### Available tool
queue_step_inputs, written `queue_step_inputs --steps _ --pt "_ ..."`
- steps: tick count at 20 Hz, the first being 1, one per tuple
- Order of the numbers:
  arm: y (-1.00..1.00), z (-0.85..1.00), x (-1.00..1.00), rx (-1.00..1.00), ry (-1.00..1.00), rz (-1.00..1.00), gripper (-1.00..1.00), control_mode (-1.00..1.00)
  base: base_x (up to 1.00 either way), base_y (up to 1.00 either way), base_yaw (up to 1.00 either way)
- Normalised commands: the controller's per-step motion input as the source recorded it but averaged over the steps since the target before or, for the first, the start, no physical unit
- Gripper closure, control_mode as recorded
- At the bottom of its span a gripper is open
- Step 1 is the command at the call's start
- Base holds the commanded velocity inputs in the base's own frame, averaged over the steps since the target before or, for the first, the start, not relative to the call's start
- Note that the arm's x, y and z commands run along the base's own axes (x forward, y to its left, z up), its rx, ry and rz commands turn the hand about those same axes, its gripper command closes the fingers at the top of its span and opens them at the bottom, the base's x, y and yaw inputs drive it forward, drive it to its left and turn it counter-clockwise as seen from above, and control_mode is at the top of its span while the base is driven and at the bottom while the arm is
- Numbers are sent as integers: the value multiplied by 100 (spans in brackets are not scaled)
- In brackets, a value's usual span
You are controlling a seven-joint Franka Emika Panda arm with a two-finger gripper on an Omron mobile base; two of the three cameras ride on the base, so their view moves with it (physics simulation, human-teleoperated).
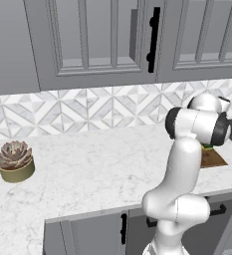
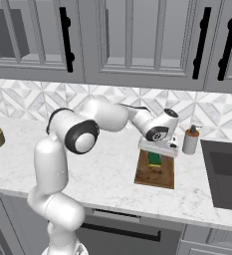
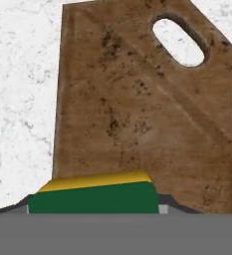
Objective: Pick up the sponge from the counter and clean the cutting board by briefly scrubbing or pressing down on the cutting board. Once finished, release the sponge.
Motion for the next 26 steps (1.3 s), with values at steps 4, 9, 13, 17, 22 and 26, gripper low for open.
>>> queue_step_inputs --steps 4,9,13,17,22,26 --pt "100 1 -78 -6 -5 3 100 -100 0 0 0" --pt "100 37 -8 -33 -5 15 100 -100 0 0 0" --pt "100 39 -10 -25 -11 16 100 -100 0 0 0" --pt "88 12 -8 -7 -4 21 100 -100 0 0 0" --pt "55 0 0 1 0 28 100 -100 0 0 0" --pt "58 0 16 0 0 31 -100 -100 0 0 0"
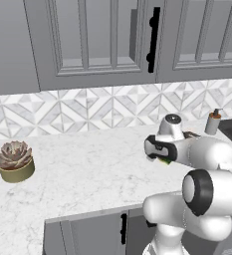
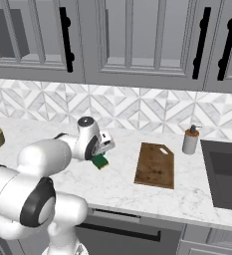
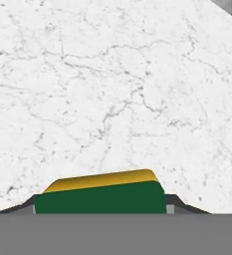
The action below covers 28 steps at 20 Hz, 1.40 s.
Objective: Pick up the sponge from the counter and clean the cutting board by briefly scrubbing or pressing down on the cutting board. Once finished, release the sponge.
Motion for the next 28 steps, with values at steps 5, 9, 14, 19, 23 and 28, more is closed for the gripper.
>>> queue_step_inputs --steps 5,9,14,19,23,28 --pt "36 4 9 0 0 27 -100 -100 0 0 0" --pt "0 15 0 -5 0 24 -100 -100 0 0 0" --pt "0 21 -3 -7 -2 23 -100 -100 0 0 0" --pt "1 37 -73 2 -3 7 -100 -100 0 0 0" --pt "0 54 -99 10 0 -23 -100 -100 0 0 0" --pt "3 77 -100 4 -7 -22 -100 -100 0 0 0"
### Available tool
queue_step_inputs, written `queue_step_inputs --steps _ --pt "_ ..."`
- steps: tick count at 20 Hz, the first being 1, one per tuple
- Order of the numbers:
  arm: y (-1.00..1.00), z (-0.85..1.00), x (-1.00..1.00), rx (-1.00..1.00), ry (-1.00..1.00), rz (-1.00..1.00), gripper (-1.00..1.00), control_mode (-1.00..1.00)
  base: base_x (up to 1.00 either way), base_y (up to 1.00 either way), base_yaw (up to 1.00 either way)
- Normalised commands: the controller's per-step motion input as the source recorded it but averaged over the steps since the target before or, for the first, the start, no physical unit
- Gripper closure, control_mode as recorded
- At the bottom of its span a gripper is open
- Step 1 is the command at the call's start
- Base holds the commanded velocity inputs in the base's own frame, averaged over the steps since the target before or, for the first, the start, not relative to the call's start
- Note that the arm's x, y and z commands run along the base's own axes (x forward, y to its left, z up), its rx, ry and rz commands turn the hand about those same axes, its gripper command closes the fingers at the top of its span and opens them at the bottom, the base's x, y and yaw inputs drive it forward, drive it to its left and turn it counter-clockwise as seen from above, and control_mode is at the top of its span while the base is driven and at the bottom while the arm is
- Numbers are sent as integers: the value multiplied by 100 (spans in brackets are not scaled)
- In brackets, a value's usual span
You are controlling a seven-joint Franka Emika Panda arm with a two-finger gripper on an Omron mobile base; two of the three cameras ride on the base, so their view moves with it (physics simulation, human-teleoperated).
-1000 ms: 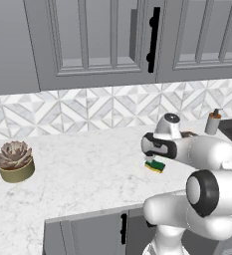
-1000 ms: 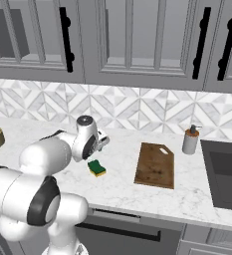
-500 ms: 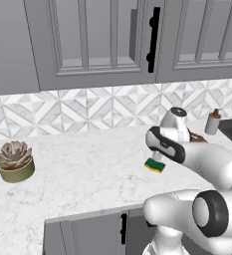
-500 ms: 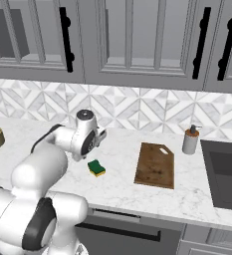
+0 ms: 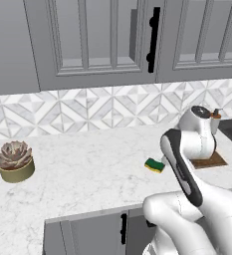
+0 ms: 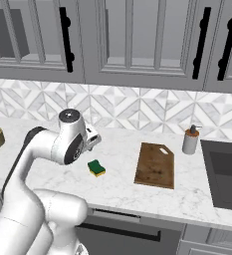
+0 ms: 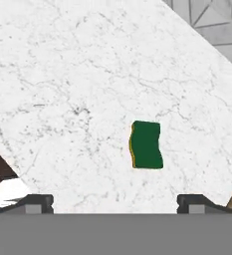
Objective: Pick up the sponge from the counter and clean the cutting board by briefly scrubbing or pressing down on the cutting board. Once finished, release the sponge.
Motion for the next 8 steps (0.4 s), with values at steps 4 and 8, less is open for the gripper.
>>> queue_step_inputs --steps 4,8 --pt "2 93 -100 2 -12 -12 -100 -100 0 0 0" --pt "0 91 -100 4 -15 -10 -100 -100 0 0 0"
